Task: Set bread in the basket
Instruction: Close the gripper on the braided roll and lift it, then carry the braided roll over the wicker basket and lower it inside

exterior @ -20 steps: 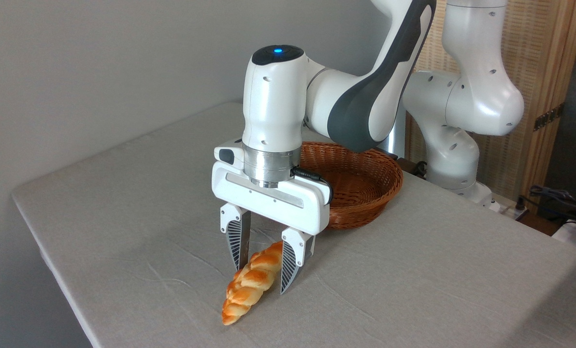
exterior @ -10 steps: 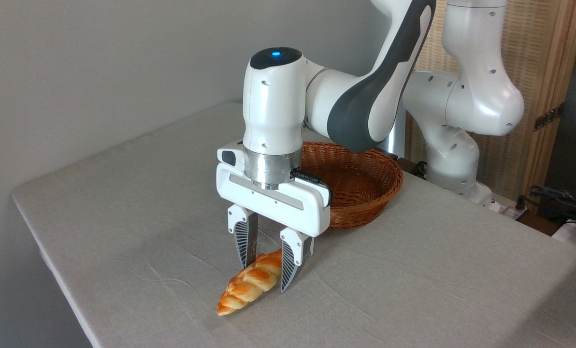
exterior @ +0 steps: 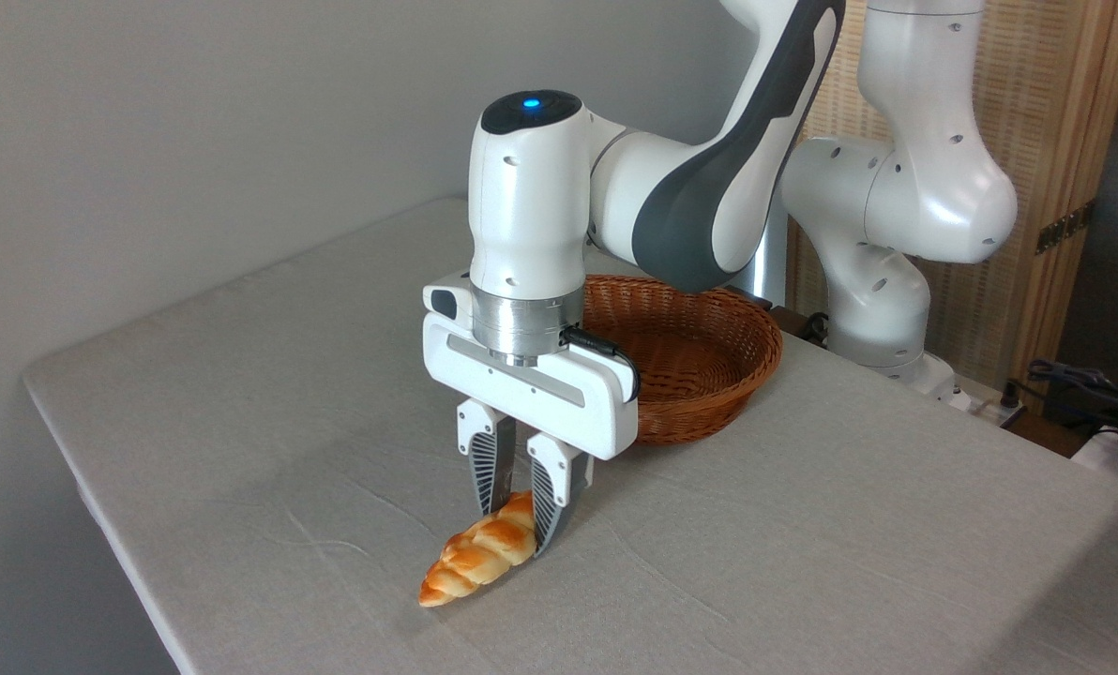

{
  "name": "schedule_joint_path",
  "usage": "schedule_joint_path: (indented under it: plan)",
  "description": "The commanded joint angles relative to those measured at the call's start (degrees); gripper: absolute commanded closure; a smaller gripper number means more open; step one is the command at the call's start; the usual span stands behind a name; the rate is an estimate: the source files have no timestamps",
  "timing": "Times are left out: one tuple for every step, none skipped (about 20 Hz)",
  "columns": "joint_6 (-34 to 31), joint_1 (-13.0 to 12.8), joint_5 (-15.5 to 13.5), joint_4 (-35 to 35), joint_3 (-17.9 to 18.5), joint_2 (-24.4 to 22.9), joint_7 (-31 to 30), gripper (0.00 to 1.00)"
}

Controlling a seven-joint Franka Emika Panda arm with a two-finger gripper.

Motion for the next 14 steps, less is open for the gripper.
schedule_joint_path:
  plan:
    - [-2.4,0.2,0.1,-0.2,0.5,-0.2,1.4,0.9]
    - [-2.4,0.2,0.1,-0.1,0.6,-0.3,1.4,0.9]
    - [-2.6,0.2,0.1,0.4,0.6,-0.5,1.2,0.91]
    - [-3.1,0.2,0.2,0.9,0.6,-0.5,1.4,0.91]
    - [-5.2,0.4,0.2,2.2,0.6,-1.1,1.6,0.93]
    - [-8.7,0.4,0.7,3.9,0.6,-1.8,2.4,0.93]
    - [-13.3,0.4,0.9,6.6,0.4,-2.5,2.6,0.93]
    - [-19.0,0.4,0.9,9.4,0.2,-3.6,2.8,0.93]
    - [-24.4,0.4,0.7,12.4,0.1,-4.4,2.9,0.93]
    - [-26.9,0.4,0.2,13.8,0.1,-4.7,3.0,0.93]
    - [-31.4,0.4,-0.1,16.5,-0.1,-5.3,3.0,0.93]
    - [-35.1,0.4,-0.8,19.0,-0.1,-5.9,3.0,0.93]
    - [-38.1,0.2,-2.3,20.5,-0.1,-6.9,3.0,0.92]
    - [-40.1,0.2,-3.6,21.0,-0.1,-8.1,3.0,0.93]
